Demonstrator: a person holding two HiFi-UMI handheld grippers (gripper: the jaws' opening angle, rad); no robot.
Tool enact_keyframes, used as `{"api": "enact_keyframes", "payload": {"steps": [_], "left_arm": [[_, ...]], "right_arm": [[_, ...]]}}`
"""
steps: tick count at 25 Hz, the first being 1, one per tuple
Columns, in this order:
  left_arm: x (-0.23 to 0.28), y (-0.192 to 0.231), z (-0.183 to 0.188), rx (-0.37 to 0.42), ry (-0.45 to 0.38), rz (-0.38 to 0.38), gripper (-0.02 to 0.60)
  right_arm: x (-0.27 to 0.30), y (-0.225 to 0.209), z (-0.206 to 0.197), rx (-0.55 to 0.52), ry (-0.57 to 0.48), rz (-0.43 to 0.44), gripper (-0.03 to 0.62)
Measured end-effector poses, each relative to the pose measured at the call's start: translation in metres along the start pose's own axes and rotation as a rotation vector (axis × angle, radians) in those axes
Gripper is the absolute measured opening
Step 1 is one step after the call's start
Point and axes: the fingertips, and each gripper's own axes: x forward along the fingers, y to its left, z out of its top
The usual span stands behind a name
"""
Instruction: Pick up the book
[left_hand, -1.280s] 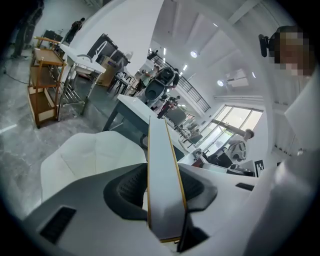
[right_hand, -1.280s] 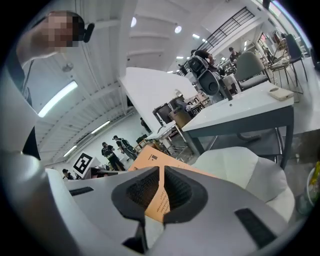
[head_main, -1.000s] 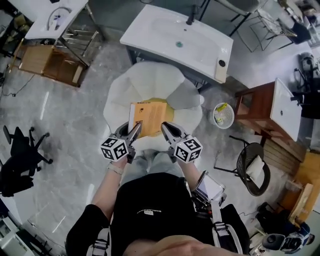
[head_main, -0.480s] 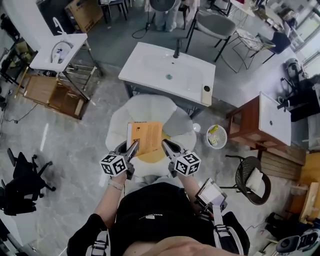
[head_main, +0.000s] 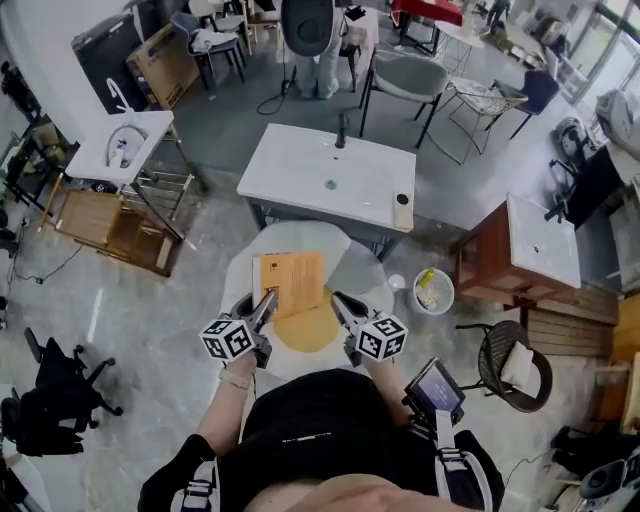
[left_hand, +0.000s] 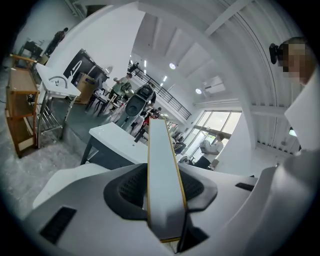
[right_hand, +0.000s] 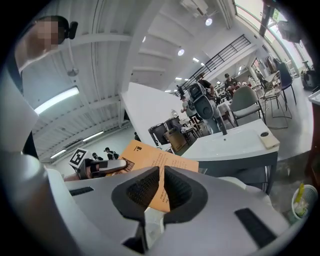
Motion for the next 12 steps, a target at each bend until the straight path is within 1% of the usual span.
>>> {"api": "enact_keyframes", "payload": {"steps": [4,12], "left_arm": [[-0.002,-0.016,0.001,0.026,-0.003,-0.013,0.155],[0.000,-0.016,0.003,0.045,0.008,-0.022,0.155]], "right_arm": [[-0.013,0.000,0.008,0.003,-0.032,-0.001,0.048],[-0.016,0.003,0.030,-0.023,-0.087,-0.013,0.048]]}}
